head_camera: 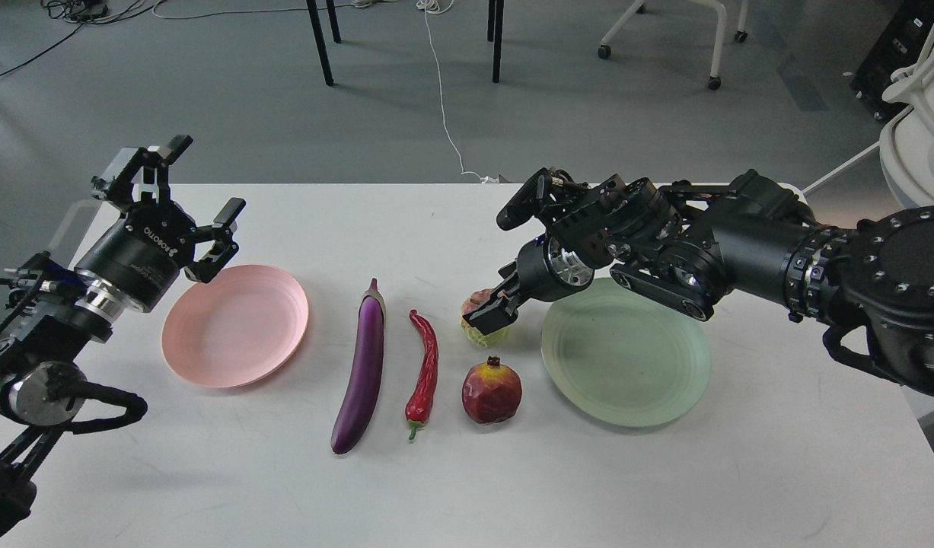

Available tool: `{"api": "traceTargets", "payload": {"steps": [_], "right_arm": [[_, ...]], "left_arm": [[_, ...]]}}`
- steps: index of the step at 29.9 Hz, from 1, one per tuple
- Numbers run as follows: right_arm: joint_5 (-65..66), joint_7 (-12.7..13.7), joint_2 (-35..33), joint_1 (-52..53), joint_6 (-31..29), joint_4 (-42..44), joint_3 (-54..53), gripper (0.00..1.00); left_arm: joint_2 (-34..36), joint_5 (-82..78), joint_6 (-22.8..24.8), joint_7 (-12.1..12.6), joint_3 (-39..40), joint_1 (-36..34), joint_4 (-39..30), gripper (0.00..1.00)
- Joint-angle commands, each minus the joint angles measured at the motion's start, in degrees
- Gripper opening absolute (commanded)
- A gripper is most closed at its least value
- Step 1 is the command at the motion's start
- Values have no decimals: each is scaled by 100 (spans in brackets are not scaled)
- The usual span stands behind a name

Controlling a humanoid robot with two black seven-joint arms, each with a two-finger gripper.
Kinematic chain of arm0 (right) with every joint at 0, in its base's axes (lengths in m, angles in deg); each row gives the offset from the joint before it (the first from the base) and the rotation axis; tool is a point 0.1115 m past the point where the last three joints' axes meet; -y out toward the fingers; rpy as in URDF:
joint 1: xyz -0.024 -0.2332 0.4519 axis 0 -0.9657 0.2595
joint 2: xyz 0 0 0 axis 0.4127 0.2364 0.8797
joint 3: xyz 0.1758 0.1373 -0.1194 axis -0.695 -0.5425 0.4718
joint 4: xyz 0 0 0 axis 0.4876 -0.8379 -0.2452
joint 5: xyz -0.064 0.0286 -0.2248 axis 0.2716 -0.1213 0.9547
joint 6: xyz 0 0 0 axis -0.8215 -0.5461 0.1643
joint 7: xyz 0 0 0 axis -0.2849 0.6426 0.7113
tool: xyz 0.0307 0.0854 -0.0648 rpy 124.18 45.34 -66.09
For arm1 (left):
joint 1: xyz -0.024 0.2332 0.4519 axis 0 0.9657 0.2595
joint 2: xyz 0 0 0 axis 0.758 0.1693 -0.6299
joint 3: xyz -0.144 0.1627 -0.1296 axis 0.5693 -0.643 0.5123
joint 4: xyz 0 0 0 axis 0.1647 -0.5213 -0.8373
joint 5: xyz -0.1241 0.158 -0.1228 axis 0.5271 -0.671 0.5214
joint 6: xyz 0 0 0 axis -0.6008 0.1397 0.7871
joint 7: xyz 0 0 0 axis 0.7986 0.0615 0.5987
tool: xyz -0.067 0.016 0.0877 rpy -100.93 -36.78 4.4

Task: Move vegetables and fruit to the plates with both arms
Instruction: 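Close the right gripper around the peach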

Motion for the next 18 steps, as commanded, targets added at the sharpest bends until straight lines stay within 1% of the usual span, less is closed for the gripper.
{"api": "traceTargets", "payload": {"steps": [1, 3, 7, 12, 15, 18], "right_arm": [[-7, 0, 0, -108, 81, 50, -2, 99], [-7, 0, 0, -205, 204, 103, -11, 99], [-16, 0, 0, -293, 257, 121, -11, 98], [-25, 0, 0, -337, 284, 121, -11, 89], [-25, 0, 0, -346, 284, 112, -11, 74], [-25, 0, 0, -320, 284, 112, -11, 52]], "left_arm": [[8, 0, 0, 0, 0, 0, -3, 99], [8, 0, 0, 0, 0, 0, -3, 99], [26, 0, 9, 0, 17, 0, -3, 99], [26, 0, 35, 0, 35, 0, -3, 99], [17, 0, 35, 0, 35, 0, -3, 99], [17, 0, 35, 0, 35, 0, -3, 99]]}}
